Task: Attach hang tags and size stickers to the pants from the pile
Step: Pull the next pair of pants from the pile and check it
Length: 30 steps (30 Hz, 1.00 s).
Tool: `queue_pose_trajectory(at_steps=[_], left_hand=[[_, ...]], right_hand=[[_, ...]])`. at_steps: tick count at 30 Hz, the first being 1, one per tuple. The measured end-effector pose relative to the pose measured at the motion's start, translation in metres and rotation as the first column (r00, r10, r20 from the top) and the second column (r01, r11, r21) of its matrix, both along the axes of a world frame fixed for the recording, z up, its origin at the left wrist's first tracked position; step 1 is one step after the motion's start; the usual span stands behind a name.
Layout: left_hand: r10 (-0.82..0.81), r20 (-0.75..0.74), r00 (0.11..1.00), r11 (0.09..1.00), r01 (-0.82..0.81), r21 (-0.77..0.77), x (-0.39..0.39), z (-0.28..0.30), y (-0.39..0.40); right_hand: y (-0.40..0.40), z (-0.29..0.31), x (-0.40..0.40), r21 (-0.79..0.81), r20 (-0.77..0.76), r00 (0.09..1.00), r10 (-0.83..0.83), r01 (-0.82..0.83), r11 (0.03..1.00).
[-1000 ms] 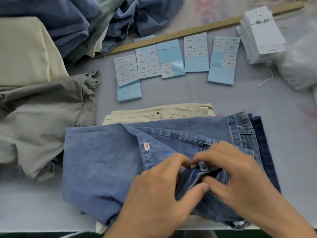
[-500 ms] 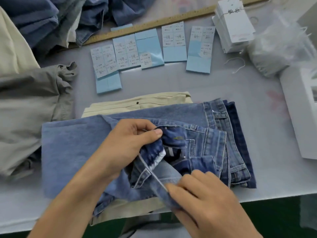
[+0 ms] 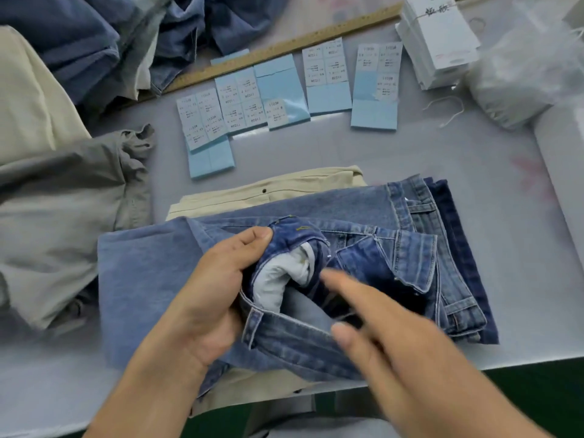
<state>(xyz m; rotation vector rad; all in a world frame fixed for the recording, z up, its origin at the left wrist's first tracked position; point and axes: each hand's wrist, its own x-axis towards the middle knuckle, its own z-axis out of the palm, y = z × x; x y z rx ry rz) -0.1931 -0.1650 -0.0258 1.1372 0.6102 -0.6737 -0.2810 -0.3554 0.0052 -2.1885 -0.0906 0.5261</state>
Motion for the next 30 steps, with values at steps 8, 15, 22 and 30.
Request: queue_pose_trajectory(at_steps=[8,15,22,30], left_hand=[[-0.090,0.129,0.988,0.996,0.092,-0.008,-0.006,0.007,0.002],[-0.130,0.123,0.984,0.989,0.137,-0.050,-0.002,0.007,0.013],[-0.415,0.347,0.841,0.885,0.284,0.368,0.003,0.008,0.009],[-0.276,0.246,0.929,0.961,0.262,0.089,0.005,0.005,0.015]], right_hand=[[-0.005,-0.015,0.042,-0.091,0.217,0.966,-0.142,0.165,0.982],[0.007,-0.022,0.052,-0.060,0.336,0.936,-0.102,0.130,0.990],[0.000,-0.030,0.056,0.039,0.331,0.929,-0.168,0.164,0.986],[-0.022,-0.040,0.064,0.082,0.266,0.922,-0.281,0.268,0.960]])
